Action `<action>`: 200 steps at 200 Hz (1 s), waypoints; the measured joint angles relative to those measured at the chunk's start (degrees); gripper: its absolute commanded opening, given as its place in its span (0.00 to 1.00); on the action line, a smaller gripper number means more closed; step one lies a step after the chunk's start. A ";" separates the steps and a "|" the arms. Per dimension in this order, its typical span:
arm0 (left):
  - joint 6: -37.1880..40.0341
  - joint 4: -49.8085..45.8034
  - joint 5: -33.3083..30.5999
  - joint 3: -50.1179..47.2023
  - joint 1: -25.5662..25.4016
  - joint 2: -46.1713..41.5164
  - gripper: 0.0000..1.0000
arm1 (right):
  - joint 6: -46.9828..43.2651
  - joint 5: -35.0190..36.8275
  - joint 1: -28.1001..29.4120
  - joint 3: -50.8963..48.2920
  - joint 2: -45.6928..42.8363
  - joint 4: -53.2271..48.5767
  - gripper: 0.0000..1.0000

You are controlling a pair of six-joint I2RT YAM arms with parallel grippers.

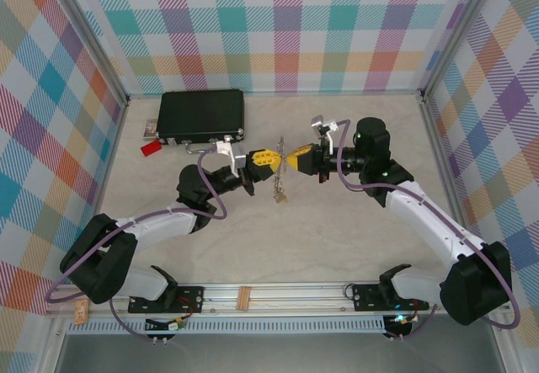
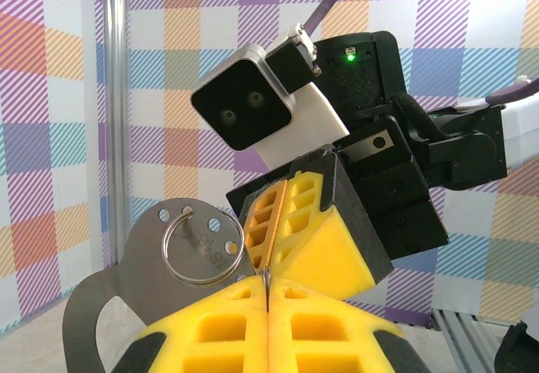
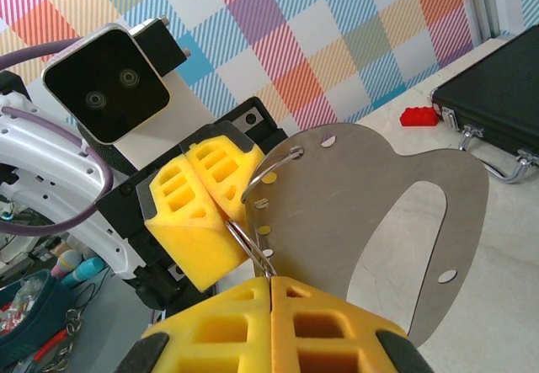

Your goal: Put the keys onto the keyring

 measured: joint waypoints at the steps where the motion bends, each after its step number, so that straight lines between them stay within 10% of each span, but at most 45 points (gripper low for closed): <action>1: -0.02 0.00 -0.02 0.00 0.00 0.00 0.00 | 0.00 0.00 0.00 0.00 0.02 0.00 0.00; 200: -0.42 0.50 -1.77 0.39 -2.36 0.39 0.00 | -1.95 1.68 -0.42 -0.98 -0.44 -3.08 0.28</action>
